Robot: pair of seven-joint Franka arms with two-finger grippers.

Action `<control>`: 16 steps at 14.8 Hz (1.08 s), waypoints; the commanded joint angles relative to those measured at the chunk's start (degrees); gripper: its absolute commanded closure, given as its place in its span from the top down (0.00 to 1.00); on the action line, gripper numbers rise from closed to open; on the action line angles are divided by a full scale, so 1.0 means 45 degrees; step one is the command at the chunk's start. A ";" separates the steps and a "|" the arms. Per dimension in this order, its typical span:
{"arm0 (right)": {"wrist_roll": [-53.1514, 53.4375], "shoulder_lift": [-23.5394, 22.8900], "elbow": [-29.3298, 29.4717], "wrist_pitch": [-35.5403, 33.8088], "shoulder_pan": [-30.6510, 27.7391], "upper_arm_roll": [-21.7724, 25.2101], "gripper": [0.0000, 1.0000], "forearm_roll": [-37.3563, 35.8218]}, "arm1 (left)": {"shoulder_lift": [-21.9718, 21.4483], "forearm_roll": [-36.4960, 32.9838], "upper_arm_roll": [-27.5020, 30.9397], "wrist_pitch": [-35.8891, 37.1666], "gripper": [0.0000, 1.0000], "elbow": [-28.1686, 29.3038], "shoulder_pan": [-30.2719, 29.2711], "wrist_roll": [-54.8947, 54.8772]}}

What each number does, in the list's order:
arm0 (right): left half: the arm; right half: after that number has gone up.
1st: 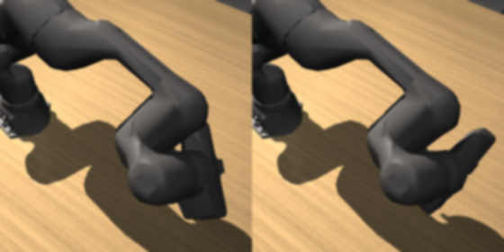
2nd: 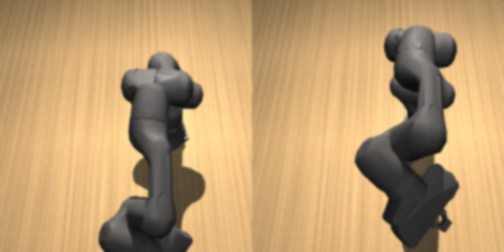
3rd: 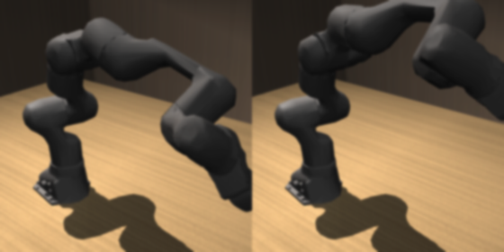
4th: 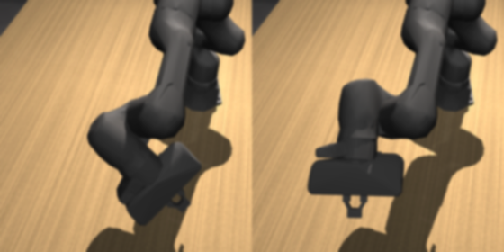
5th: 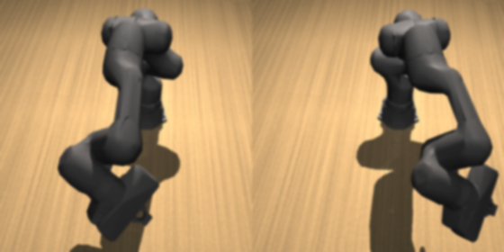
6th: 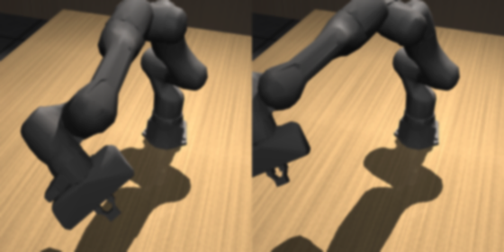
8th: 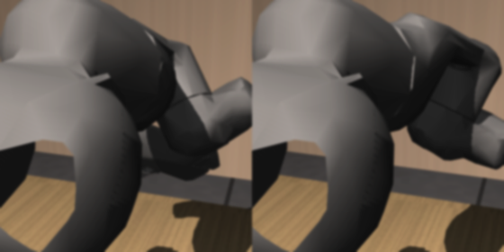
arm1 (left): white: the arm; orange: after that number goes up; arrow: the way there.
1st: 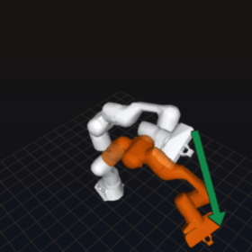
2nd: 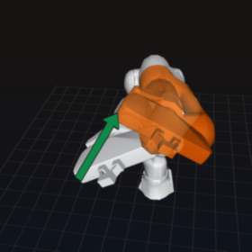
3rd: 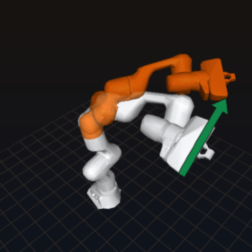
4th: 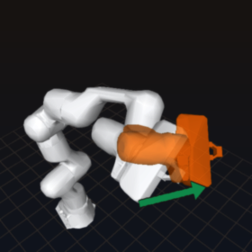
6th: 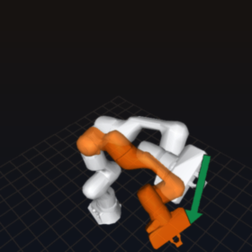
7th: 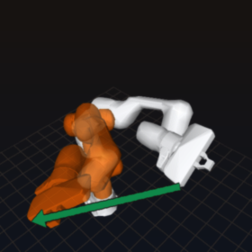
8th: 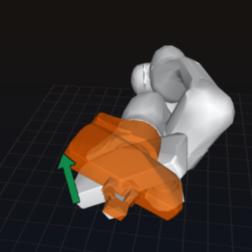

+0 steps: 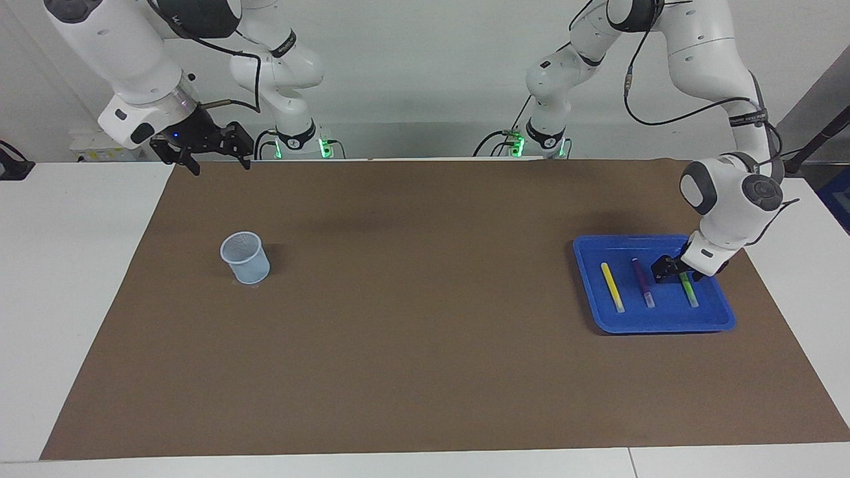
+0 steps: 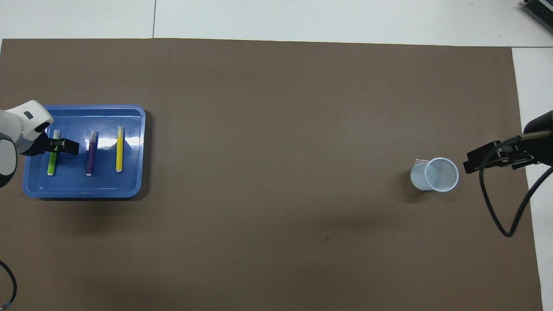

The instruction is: Right arm passes pens to left for tray arrangement

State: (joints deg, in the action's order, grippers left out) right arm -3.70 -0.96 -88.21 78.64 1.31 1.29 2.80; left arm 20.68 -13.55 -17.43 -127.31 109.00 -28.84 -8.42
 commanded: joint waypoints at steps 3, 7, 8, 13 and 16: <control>0.0198 0.0194 -0.0261 0.0356 -0.0038 -0.0034 1.00 -0.0287 | -0.0396 -0.0035 -0.0110 0.1960 1.00 -0.1057 0.0080 -0.0043; 0.0198 0.0155 0.0323 0.0397 -0.0058 0.0142 1.00 -0.0465 | -0.1332 0.1135 -0.0285 0.2625 1.00 -0.1214 0.0138 0.0055; 0.0178 0.0135 0.0364 0.0358 -0.0077 0.0239 1.00 -0.0465 | -0.1470 0.1195 -0.0286 0.3015 1.00 -0.1447 0.0274 0.0055; 0.0178 0.0233 0.0169 0.0709 -0.0058 0.0670 1.00 -0.0290 | -0.2036 0.1215 -0.0305 0.4930 1.00 -0.2698 0.1074 0.1047; 0.0139 0.0272 0.0130 0.0690 -0.0058 0.0650 1.00 -0.0251 | -0.2252 0.1429 -0.0325 0.5964 1.00 -0.3302 0.1601 0.1887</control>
State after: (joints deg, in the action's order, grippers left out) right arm -3.68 -0.38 -86.55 80.47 1.18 4.41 1.33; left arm 11.19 -8.40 -19.40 -104.14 96.22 -23.42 -2.68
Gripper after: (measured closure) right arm 0.000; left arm 0.000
